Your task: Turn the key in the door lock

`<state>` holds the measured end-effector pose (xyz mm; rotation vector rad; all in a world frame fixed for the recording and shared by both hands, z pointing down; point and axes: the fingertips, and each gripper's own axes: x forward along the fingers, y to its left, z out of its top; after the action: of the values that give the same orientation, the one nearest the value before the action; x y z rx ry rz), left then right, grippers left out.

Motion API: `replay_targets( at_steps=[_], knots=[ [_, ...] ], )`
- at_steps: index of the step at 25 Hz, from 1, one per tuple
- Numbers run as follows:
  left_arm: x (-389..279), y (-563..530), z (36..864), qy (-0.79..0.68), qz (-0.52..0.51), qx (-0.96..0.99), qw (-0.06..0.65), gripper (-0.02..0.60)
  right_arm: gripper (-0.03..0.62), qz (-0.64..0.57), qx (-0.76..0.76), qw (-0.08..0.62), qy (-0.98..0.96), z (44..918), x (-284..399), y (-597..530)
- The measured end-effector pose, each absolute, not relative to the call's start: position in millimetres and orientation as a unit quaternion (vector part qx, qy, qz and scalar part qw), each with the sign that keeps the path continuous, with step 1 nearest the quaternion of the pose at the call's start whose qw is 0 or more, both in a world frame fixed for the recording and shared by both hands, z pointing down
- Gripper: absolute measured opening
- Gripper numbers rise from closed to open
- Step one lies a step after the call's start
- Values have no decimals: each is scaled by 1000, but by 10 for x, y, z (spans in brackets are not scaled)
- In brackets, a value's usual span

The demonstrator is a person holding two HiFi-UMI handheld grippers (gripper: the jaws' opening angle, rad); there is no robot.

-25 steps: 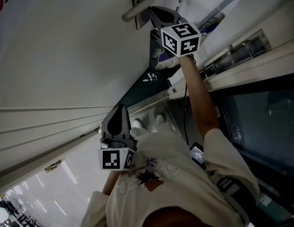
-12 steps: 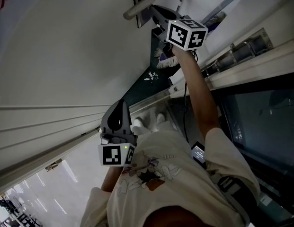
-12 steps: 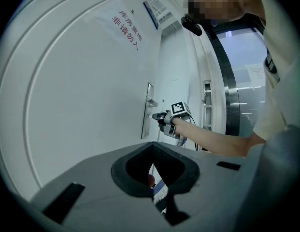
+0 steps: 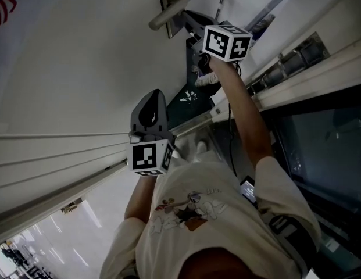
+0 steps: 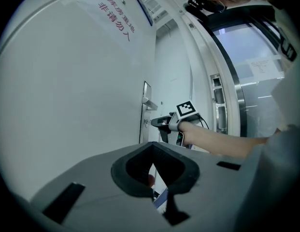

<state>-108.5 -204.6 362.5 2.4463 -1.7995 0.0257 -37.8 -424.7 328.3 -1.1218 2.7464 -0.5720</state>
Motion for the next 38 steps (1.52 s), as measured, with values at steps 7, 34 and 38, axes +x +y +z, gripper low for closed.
replay_targets(
  at_steps=[7, 34, 38],
  knots=[
    [-954, -2404, 3497, -587, -3, 809, 44, 3, 14, -260, -352, 100, 893, 3295, -369, -4270],
    [-648, -2775, 3321, -563, -6, 826, 31, 3, 17, -647, -195, 337, 655, 3444, -328, -4278],
    [-675, -2766, 3313, -566, -6, 824, 32, 3, 20, -683, -157, 365, 613, 3440, -334, -4289]
  ],
)
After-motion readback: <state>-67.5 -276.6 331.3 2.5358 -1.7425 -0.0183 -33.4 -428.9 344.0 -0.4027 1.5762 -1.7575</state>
